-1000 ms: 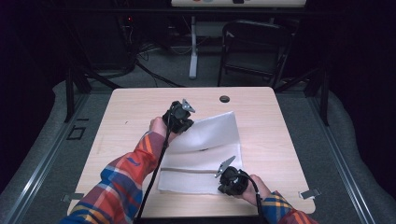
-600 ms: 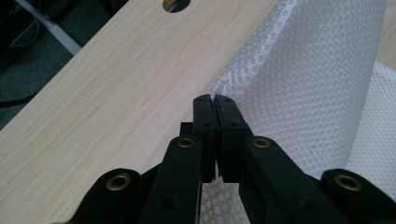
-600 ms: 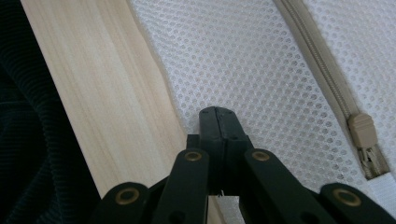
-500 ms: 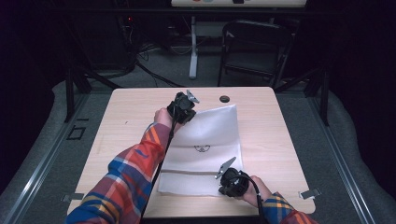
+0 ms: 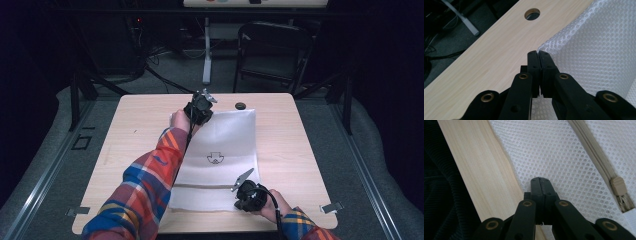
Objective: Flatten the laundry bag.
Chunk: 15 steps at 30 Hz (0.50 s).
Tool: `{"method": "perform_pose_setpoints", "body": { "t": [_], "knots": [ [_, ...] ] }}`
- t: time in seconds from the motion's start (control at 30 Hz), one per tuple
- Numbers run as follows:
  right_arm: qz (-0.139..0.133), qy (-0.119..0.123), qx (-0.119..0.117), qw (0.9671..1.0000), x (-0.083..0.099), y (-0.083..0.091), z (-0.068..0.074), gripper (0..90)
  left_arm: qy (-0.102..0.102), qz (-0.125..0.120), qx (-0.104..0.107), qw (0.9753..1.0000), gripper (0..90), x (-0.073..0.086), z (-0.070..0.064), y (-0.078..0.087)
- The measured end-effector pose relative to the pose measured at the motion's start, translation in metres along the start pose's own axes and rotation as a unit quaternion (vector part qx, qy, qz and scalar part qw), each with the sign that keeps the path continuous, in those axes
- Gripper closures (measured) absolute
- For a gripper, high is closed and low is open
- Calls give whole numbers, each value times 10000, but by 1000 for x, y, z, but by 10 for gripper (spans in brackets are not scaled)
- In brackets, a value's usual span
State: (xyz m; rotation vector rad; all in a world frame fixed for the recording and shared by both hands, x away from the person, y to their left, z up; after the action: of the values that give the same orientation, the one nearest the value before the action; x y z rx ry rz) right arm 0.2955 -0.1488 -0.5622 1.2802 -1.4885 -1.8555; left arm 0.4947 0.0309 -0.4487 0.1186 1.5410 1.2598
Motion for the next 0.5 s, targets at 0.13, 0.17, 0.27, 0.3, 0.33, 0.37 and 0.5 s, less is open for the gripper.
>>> {"method": "perform_pose_setpoints", "body": {
  "t": [0.13,0.17,0.27,0.3,0.33,0.37,0.5],
  "knots": [
    [13,32,-23,10000,0,0,-1,900,26,30,-165,9999,880,-4,2,-8],
    [-7,11,-44,10000,0,0,0,900,41,48,-196,9998,880,-5,2,-10],
    [-31,-29,-23,10000,0,0,0,900,53,104,-266,9996,878,-8,3,-17],
    [-29,-41,-29,10000,0,0,0,900,63,118,-282,9995,878,-9,3,-19],
    [-31,-51,-38,10000,0,0,-1,900,81,126,-277,9995,877,-10,3,-21],
    [-16,-42,-9,10000,0,0,-1,900,83,130,-293,9995,875,-10,3,-22],
    [-29,-33,-65,10000,0,0,-2,900,137,51,-277,9995,835,-13,5,-24]
  ]
}}
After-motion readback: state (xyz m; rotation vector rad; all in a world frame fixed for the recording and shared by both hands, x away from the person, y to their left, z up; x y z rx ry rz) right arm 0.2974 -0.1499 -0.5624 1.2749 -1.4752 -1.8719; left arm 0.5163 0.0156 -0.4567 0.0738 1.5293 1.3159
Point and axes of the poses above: each handheld gripper's, and its own axes: y roughly backward along the jaws, x roughly out of its underside, z roughly to its left, the point moved 1 cm from there along -y, roughly forward along the jaws, and after that the axes turned 6 degrees about x, right-handed, at the moved point
